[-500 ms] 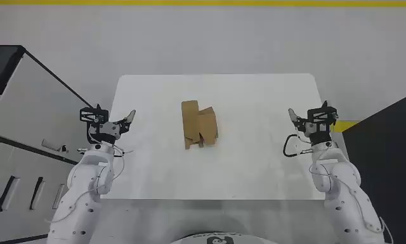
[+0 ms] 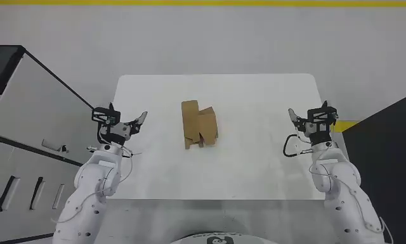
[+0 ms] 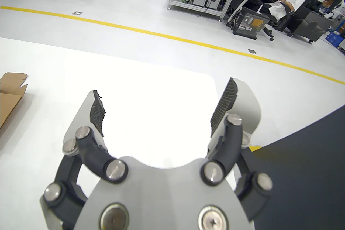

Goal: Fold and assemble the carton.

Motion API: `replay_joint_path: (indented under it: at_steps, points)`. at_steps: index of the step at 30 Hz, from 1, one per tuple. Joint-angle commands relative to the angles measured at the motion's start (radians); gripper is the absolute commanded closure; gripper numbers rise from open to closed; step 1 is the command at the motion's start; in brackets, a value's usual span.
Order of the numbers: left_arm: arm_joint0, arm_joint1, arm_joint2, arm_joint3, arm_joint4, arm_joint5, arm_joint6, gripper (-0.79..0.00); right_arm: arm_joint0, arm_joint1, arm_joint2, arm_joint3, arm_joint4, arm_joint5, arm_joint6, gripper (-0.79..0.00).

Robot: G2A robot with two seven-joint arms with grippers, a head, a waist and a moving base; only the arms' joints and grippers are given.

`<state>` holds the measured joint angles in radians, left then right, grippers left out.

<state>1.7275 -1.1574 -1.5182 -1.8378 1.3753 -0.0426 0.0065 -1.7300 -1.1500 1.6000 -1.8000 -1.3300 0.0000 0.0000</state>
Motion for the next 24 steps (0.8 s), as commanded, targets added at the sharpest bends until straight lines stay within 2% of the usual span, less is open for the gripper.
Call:
replay_joint_path:
  at_steps: [1, 3, 14, 18, 24]
  points:
    - [-0.007, -0.004, 0.051, 0.0, 0.029, -0.002, -0.004, -0.785, 0.0, 0.0, 0.0, 0.0, 0.0, 0.0, 0.0, -0.785]
    - [-0.015, -0.007, 0.082, 0.0, 0.062, 0.01, -0.008, -0.785, 0.0, 0.0, 0.0, 0.0, 0.0, 0.0, 0.0, -0.785]
    - [-0.01, -0.006, 0.082, 0.025, 0.098, 0.007, -0.006, -0.785, 0.0, 0.0, 0.0, 0.0, 0.0, 0.0, 0.0, -0.785]
    - [-0.011, -0.014, 0.162, 0.032, 0.16, 0.015, 0.044, -0.785, 0.0, 0.0, 0.0, 0.0, 0.0, 0.0, 0.0, -0.785]
    - [-0.036, -0.032, 0.307, 0.115, 0.322, 0.105, 0.174, -0.785, 0.0, 0.0, 0.0, 0.0, 0.0, 0.0, 0.0, -0.785]
